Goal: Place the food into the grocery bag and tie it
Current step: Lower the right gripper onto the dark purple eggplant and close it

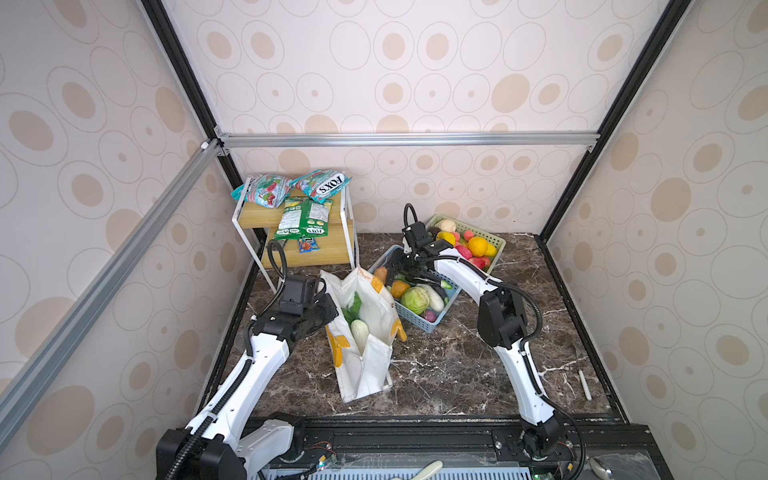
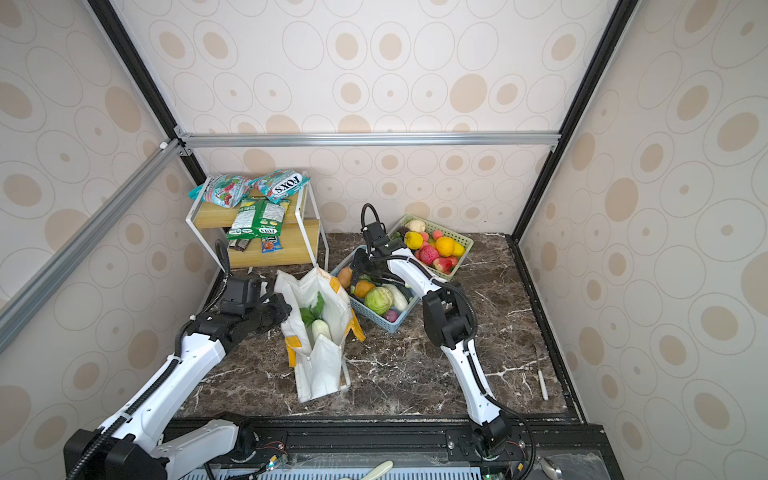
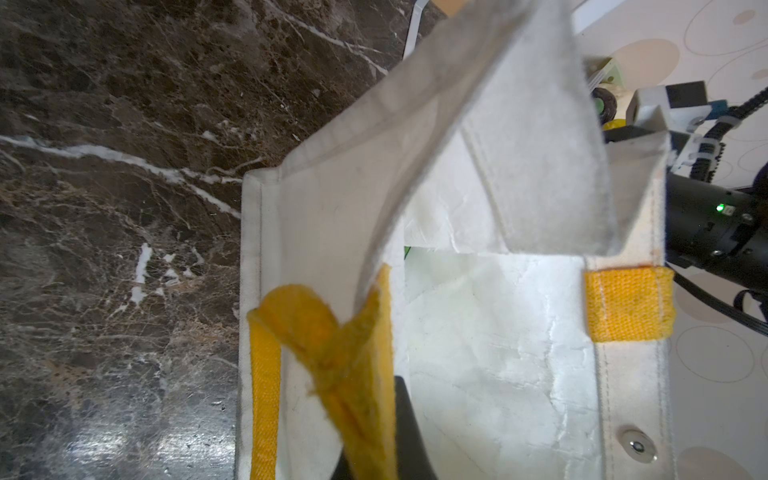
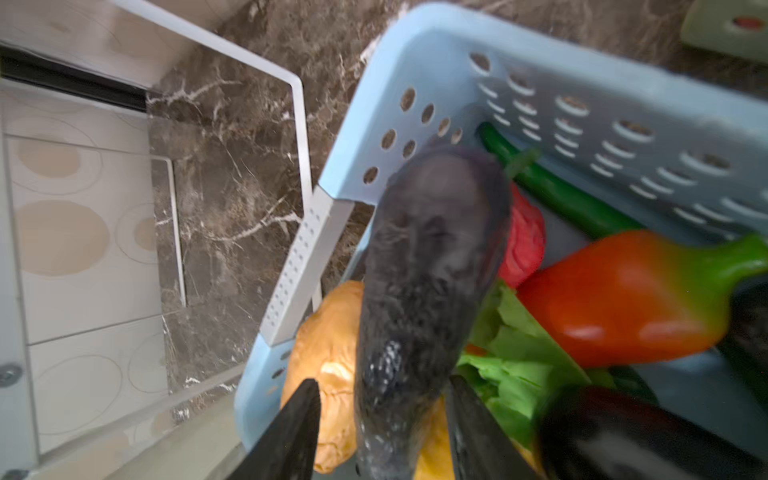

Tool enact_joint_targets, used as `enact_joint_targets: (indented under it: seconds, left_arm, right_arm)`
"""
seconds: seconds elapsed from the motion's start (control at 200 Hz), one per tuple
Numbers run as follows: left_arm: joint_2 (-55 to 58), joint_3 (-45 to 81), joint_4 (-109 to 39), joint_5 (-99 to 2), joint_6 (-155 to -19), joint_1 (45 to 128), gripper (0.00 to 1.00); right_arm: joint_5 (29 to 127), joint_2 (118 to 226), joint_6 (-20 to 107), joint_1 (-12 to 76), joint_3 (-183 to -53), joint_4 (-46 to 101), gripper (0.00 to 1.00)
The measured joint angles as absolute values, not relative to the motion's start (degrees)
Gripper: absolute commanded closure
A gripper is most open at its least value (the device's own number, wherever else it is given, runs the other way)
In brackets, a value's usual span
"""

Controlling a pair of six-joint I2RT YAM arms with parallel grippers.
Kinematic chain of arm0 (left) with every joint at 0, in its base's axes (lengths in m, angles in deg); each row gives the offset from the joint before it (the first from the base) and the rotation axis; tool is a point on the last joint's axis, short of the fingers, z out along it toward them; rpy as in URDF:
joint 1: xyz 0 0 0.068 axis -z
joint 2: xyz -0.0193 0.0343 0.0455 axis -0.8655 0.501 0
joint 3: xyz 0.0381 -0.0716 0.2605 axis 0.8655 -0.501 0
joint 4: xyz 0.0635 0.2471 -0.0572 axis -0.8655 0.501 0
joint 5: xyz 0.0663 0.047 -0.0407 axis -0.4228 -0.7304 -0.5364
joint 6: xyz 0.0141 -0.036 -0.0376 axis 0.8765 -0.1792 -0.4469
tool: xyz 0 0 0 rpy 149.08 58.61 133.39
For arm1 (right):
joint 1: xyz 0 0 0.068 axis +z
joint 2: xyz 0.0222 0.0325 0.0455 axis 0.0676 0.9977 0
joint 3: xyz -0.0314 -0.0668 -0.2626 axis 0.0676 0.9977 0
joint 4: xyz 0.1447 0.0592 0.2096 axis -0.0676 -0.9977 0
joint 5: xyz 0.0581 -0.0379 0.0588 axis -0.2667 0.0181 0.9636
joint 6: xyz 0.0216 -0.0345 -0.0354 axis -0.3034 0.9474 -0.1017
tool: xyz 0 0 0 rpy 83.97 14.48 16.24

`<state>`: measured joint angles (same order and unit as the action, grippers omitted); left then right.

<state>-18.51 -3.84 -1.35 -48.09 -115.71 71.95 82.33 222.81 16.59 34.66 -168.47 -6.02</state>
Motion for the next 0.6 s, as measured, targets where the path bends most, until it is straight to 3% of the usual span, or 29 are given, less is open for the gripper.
enact_joint_targets:
  seconds: [0.27, 0.47, 0.6]
  left_arm:
    - [-18.51, -3.84, -1.35, -48.12, -115.71, 71.95, 1.0]
    - [-18.62, -3.84, -1.35, -48.14, -115.71, 71.95, 1.0]
    - [-18.68, -3.84, -1.37, -48.16, -115.74, 71.95, 1.0]
  right_arm:
    - [82.42, 224.5, 14.73, 34.6, -168.45, -3.75, 0.46]
    - [82.35, 225.63, 14.01, 34.53, -168.1, -3.38, 0.61]
    - [82.11, 225.61, 14.27, 34.44, -167.25, -2.31, 0.65]
